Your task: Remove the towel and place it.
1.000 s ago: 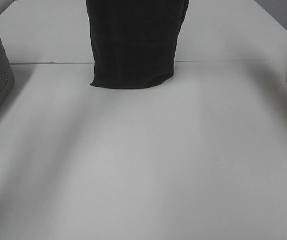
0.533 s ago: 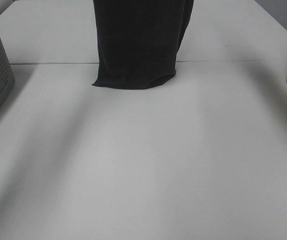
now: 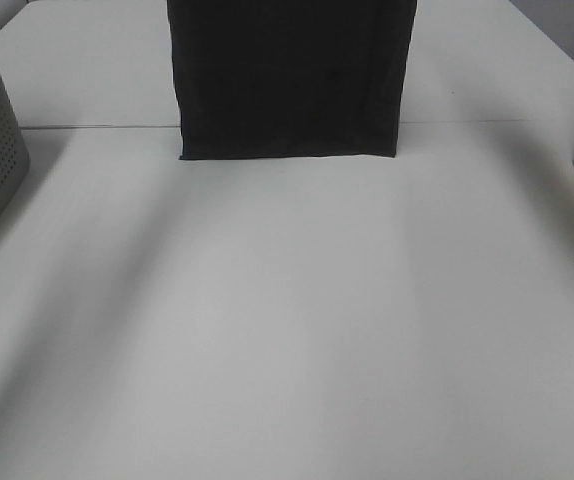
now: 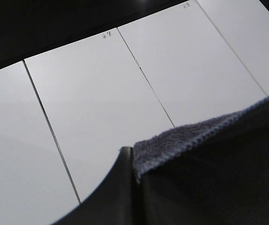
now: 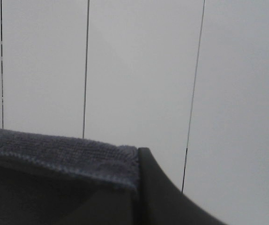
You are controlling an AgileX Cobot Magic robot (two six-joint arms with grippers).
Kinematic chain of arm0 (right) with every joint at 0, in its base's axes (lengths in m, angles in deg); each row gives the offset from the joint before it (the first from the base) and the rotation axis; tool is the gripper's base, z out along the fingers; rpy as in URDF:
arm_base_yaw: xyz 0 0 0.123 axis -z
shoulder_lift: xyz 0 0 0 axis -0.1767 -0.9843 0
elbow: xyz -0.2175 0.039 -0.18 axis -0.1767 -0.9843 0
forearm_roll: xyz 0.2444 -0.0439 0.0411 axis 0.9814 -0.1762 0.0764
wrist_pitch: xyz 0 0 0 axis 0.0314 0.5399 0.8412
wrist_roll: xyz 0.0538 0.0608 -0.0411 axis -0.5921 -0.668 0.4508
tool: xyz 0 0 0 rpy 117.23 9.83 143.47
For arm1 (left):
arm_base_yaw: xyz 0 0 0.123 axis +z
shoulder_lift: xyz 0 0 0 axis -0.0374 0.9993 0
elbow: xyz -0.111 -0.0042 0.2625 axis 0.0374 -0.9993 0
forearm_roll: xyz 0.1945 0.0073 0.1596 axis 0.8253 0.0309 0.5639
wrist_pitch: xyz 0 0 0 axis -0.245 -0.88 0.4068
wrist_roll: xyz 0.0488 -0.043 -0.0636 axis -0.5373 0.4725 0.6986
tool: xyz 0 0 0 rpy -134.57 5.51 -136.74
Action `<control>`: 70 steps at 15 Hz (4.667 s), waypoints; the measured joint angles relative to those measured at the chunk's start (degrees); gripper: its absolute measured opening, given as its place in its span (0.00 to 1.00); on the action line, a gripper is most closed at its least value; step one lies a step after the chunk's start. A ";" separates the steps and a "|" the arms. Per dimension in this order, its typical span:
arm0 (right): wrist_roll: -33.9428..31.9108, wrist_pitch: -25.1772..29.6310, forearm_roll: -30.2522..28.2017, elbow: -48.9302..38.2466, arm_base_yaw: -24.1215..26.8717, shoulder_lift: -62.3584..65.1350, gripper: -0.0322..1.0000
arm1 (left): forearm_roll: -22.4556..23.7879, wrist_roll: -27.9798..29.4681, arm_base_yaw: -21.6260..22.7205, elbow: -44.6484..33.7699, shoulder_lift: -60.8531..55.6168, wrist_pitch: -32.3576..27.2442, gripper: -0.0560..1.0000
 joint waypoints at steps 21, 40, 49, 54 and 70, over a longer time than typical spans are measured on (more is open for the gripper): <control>-1.09 64.34 8.59 0.11 -0.06 11.69 0.04 | -8.71 5.16 -8.02 -0.23 -19.08 -91.16 0.05; -6.25 67.09 18.33 -59.36 -0.80 52.08 0.04 | -29.11 8.94 -12.89 -79.01 -63.71 -87.89 0.05; -10.71 66.12 25.84 -79.07 -0.80 62.05 0.04 | -38.04 7.85 -12.89 -97.98 -72.94 -87.26 0.05; -10.14 65.95 26.93 -88.24 -0.74 59.24 0.04 | -42.80 4.41 -12.89 -105.37 -69.33 -87.26 0.05; 3.04 61.13 22.06 -93.62 -0.57 20.63 0.04 | -44.12 -1.95 -22.17 -101.81 -35.24 -86.06 0.05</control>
